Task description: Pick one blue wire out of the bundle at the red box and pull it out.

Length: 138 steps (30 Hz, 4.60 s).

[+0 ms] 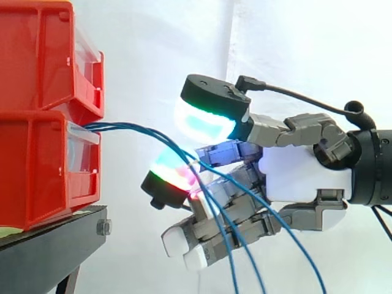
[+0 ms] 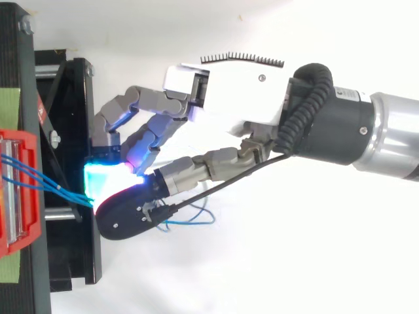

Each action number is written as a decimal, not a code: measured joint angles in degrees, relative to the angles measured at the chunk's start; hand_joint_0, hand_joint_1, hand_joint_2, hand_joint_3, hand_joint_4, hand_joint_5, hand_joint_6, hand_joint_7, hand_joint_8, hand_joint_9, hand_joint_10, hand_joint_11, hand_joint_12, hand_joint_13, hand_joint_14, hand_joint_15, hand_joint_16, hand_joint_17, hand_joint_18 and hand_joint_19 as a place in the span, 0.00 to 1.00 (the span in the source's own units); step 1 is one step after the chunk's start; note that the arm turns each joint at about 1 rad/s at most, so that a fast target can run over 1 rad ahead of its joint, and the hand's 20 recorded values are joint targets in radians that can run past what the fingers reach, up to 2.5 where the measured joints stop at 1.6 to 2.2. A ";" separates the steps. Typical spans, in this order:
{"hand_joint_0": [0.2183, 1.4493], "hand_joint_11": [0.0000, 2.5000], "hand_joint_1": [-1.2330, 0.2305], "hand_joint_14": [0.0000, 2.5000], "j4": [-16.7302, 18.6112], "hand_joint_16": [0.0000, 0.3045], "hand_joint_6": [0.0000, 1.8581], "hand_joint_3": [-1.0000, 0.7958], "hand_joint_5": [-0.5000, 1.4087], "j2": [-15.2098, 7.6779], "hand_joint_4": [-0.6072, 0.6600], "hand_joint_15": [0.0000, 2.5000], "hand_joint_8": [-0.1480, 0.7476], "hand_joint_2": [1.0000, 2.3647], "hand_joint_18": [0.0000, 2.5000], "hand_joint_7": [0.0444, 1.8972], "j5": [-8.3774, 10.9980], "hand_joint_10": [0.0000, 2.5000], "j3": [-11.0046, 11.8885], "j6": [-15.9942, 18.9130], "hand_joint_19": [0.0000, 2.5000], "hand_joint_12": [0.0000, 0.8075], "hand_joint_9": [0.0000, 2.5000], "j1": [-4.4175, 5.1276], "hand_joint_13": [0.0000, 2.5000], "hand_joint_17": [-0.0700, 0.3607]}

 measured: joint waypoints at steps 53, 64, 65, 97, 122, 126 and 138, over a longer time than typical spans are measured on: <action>0.33 0.32 0.31 0.01 13.47 0.19 0.51 0.49 0.16 -4.58 0.53 0.20 0.55 0.02 0.25 0.51 2.38 0.01 -0.63 -5.42 0.17 0.53 0.35 2.47 0.30 0.47; 0.33 0.32 0.32 0.01 11.67 0.19 0.51 0.51 0.16 -3.65 0.51 0.20 0.55 0.02 0.25 0.52 2.35 0.01 -0.31 -3.02 0.17 0.53 0.35 2.52 0.30 0.47; 0.33 0.32 0.33 0.01 10.76 0.19 0.51 0.51 0.16 -3.27 0.51 0.20 0.56 0.02 0.25 0.52 2.39 0.01 -0.31 -2.74 0.17 0.53 0.36 2.51 0.30 0.47; 0.31 0.32 0.42 0.01 -6.75 0.19 0.51 0.41 0.17 4.16 0.61 0.20 0.58 0.01 0.25 0.51 2.37 0.01 -0.30 -1.03 0.19 0.53 0.39 2.17 0.32 0.47; 0.29 0.32 0.29 0.01 -7.37 0.20 0.51 0.28 0.16 4.18 0.63 0.20 0.55 0.00 0.24 0.50 2.46 0.01 -0.30 7.84 0.17 0.54 0.34 2.53 0.29 0.48; 0.34 0.32 0.27 0.01 -7.37 0.19 0.51 0.32 0.16 4.18 0.62 0.20 0.54 0.00 0.24 0.49 2.43 0.01 -0.30 7.88 0.17 0.53 0.33 2.53 0.29 0.47; 0.31 0.31 0.36 0.01 -7.37 0.19 0.51 0.43 0.16 4.18 0.58 0.21 0.55 0.01 0.24 0.53 2.38 0.01 -0.30 8.03 0.19 0.52 0.35 2.53 0.30 0.46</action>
